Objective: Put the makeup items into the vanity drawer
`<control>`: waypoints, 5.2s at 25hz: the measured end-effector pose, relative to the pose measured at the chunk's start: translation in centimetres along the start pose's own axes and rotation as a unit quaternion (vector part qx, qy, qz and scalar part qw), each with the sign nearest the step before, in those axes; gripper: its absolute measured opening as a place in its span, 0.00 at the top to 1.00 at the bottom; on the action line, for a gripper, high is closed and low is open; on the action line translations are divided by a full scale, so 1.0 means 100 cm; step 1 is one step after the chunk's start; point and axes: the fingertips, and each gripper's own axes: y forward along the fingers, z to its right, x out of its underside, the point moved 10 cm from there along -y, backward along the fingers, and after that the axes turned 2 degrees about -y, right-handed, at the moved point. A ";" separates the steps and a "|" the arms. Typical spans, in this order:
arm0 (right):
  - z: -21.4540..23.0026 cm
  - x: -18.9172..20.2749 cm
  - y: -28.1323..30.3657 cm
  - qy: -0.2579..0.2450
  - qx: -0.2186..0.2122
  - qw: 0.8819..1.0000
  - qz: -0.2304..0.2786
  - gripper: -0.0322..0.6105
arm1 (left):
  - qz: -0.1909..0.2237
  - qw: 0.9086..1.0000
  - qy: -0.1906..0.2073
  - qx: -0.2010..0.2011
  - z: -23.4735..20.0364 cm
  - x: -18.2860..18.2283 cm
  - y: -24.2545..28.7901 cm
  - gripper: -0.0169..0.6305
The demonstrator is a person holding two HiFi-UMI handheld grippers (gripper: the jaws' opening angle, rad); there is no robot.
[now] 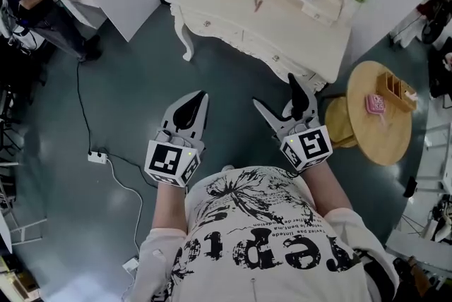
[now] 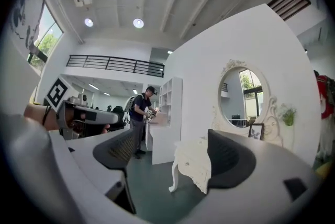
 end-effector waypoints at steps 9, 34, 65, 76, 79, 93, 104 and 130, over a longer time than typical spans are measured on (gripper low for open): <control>-0.004 0.022 0.072 0.007 0.009 0.999 -0.049 0.27 | -0.005 1.000 -0.020 -0.010 -0.074 0.016 0.006 0.95; 0.291 0.062 0.412 0.078 0.027 0.991 -0.107 0.31 | -0.008 1.000 0.011 0.016 -0.288 -0.032 0.388 0.95; 0.422 0.221 0.614 0.221 0.258 0.869 -0.361 0.46 | -0.087 0.921 0.027 0.379 -0.461 0.011 0.727 0.95; 0.445 0.257 0.628 0.272 0.295 0.827 -0.394 0.74 | -0.095 0.909 0.004 0.406 -0.472 0.033 0.761 0.95; 0.443 0.256 0.628 0.263 0.308 0.823 -0.398 0.84 | -0.099 0.908 0.005 0.406 -0.475 0.035 0.765 0.95; 0.434 0.166 0.663 0.220 0.289 0.872 -0.329 0.90 | -0.084 0.914 0.032 0.396 -0.502 0.005 0.757 0.95; 0.393 0.156 0.759 0.204 0.195 0.906 -0.316 0.89 | -0.080 0.938 0.035 0.336 -0.577 -0.003 0.733 0.95; 0.398 0.174 0.702 0.201 0.246 0.890 -0.328 0.42 | -0.088 0.923 0.018 0.374 -0.537 0.006 0.754 0.95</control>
